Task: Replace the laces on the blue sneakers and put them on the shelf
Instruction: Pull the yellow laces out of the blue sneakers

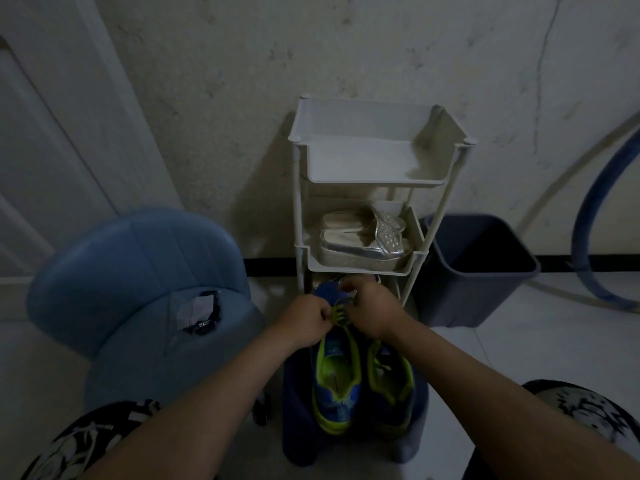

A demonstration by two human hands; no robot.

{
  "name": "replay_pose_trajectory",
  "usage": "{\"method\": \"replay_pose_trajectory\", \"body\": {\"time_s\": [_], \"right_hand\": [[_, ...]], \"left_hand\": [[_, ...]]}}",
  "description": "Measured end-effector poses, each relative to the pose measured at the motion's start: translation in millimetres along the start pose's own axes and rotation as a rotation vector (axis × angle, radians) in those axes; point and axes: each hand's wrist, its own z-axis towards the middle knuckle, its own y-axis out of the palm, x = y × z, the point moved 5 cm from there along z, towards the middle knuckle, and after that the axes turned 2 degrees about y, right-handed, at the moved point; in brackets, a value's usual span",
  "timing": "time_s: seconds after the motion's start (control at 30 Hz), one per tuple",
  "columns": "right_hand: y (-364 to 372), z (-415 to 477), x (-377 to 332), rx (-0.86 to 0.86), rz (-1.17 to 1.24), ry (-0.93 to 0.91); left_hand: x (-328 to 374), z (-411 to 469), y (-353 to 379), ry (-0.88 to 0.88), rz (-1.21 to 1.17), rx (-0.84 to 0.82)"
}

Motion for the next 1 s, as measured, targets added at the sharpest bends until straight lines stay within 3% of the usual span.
{"method": "replay_pose_trajectory", "body": {"time_s": [0.1, 0.3, 0.4, 0.53, 0.73, 0.83, 1.0], "right_hand": [[5, -4, -12, -0.133, 0.064, -0.072], [2, -2, -9, -0.151, -0.069, -0.034], [-10, -1, -7, 0.031, -0.071, 0.019], [-28, 2, 0, 0.247, 0.148, 0.077], [-17, 1, -8, 0.07, -0.057, -0.067], [-1, -3, -17, -0.104, 0.035, -0.138], [-3, -1, -18, -0.123, -0.021, -0.131]], "left_hand": [[0, 0, -1, 0.012, -0.001, 0.01], [-4, 0, -2, -0.028, -0.072, -0.037], [-4, 1, -2, -0.05, -0.048, -0.097], [-4, 2, 0, -0.04, -0.042, -0.083], [2, 1, -3, 0.001, -0.047, -0.006], [12, 1, -14, 0.017, -0.087, 0.104], [8, 2, -19, -0.036, -0.22, 0.135]]}}
